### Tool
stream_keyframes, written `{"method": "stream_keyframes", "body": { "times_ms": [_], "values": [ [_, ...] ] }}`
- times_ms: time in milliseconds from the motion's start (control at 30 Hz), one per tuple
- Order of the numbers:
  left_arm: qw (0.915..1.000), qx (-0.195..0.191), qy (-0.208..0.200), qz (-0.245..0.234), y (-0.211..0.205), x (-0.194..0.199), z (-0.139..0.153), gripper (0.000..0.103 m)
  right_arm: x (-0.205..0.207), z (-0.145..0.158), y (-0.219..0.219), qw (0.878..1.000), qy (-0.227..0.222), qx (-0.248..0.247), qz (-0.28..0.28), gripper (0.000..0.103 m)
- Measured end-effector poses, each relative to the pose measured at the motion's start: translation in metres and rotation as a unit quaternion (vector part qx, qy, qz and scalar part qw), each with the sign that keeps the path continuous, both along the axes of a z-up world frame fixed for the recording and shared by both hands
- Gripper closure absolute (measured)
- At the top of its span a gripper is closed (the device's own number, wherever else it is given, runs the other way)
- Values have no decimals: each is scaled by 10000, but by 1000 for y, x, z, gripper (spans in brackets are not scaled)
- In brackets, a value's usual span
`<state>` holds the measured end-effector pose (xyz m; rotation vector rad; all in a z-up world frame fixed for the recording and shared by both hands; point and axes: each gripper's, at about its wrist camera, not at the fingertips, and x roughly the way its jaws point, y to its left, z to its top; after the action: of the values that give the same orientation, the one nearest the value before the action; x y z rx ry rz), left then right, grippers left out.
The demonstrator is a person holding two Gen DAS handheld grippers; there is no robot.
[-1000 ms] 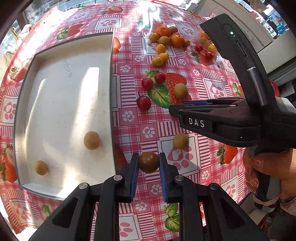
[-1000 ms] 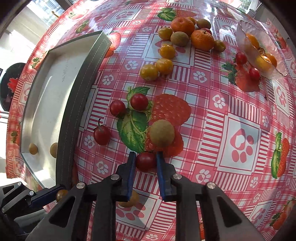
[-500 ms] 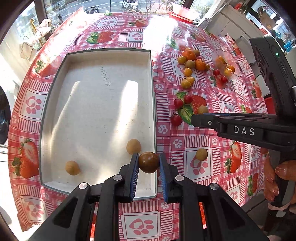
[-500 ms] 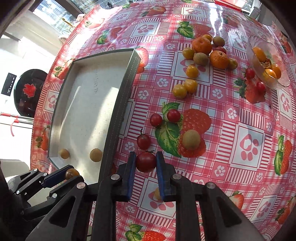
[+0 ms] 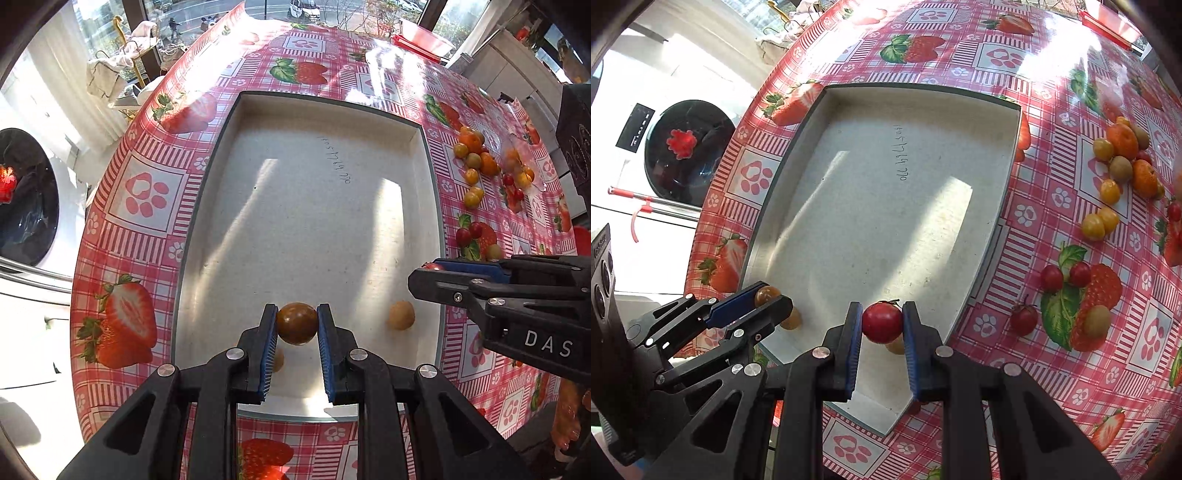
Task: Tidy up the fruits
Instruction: 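Carry the dark brown fruit and red cherry tomato over the white tray, then open both tools to drop the fruits into the tray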
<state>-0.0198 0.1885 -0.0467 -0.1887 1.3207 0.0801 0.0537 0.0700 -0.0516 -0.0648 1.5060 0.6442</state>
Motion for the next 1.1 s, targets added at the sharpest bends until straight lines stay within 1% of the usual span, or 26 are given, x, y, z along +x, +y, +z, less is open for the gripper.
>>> {"method": "stream_keyframes", "body": {
  "times_ms": [167,400,500,567,600,633,667,700,733,767,800,833,867,933,967,1100],
  "values": [
    [9999,1,94,41,9,6,-13,80,-1,-12,19,9997,51,-195,141,80],
    [9998,-11,212,10,11,10,-27,80,-1,-30,29,9986,161,-450,212,79],
    [9995,26,330,-2,7,13,-33,80,-2,-37,33,9980,230,-518,267,77],
    [9992,-1,399,-100,8,12,-37,80,-3,-40,34,9977,284,-543,304,77],
    [9990,15,440,-103,7,12,-39,80,-3,-42,35,9976,295,-554,308,76],
    [9988,29,474,-98,6,13,-41,80,-3,-41,34,9975,304,-557,296,71],
    [9987,42,495,-93,5,13,-42,76,-2,-41,33,9976,309,-549,278,64],
    [9986,57,511,-82,5,13,-43,70,-2,-40,35,9978,303,-539,255,59],
    [9986,116,507,-53,3,14,-43,49,-1,-39,34,9980,280,-528,226,51],
    [9989,159,441,-25,2,14,-41,33,0,-37,33,9982,275,-497,195,45],
    [9992,201,345,-6,1,14,-39,31,1,-35,32,9985,285,-439,164,43],
    [9992,215,322,-17,0,14,-37,31,2,-33,31,9987,287,-390,143,37],
    [9992,206,351,-36,0,14,-37,31,2,-31,30,9989,267,-356,131,32],
    [9989,235,395,-41,-2,16,-37,31,3,-25,30,9993,217,-294,106,26],
    [9989,254,393,-42,-2,16,-36,31,3,-22,29,9994,195,-265,89,24],
    [9990,246,359,-57,-7,15,-30,31,4,-6,24,9997,37,-239,-44,22]
  ]
}}
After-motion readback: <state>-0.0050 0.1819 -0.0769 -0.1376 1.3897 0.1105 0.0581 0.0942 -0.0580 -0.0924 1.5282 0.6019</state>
